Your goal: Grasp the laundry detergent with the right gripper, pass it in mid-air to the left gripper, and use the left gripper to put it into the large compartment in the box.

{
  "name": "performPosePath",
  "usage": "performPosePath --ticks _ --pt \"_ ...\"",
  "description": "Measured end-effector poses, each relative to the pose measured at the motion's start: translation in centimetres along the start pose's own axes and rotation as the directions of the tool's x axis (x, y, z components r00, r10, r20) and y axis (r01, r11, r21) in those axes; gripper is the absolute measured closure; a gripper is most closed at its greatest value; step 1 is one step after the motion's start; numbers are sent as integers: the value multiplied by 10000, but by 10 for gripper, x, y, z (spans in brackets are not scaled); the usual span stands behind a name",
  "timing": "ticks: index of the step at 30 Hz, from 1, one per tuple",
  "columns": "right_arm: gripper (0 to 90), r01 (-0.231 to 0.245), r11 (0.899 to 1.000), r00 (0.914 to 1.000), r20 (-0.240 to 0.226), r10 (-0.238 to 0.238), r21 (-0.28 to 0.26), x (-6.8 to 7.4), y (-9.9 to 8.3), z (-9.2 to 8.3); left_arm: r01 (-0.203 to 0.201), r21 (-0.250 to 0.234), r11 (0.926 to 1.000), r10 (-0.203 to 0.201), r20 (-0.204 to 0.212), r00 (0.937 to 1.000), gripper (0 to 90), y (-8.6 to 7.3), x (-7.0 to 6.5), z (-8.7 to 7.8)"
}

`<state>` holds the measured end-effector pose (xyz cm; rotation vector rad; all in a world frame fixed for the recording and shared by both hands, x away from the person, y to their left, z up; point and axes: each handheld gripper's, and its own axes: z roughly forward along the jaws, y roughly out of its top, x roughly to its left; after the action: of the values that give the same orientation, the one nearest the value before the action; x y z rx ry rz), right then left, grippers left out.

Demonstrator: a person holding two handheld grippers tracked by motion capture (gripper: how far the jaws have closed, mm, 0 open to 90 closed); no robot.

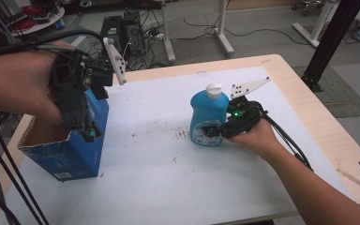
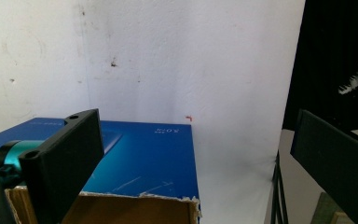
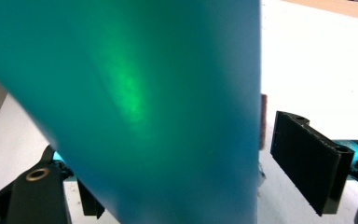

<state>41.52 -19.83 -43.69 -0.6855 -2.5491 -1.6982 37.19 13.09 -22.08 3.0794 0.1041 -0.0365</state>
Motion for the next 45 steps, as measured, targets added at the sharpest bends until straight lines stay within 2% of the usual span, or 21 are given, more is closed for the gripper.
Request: performPosePath --ticks 2,3,18,34,37,45 --pt "191 6 10000 10000 -26 -6 -12 0 0 0 7 -1 10000 -7 12 10000 24 0 0 0" --pt "240 49 10000 9998 -186 -50 -14 0 0 0 28 9 10000 -28 24 10000 24 0 0 0" --pt "301 90 9999 9986 -515 -93 -61 0 -2 3 101 67 9999 -101 -13 9999 24 -1 -2 -1" --pt "376 306 9989 9978 -576 -326 -353 -2 -3 2 62 55 10000 -63 28 10000 24 1 1 1" --pt "429 899 9946 9955 -241 -912 -511 0 -2 0 36 122 9999 -37 60 10000 24 2 0 2" --pt "467 1532 9875 9882 98 -1529 -379 6 0 0 -26 140 9999 26 32 10000 24 3 -1 2"
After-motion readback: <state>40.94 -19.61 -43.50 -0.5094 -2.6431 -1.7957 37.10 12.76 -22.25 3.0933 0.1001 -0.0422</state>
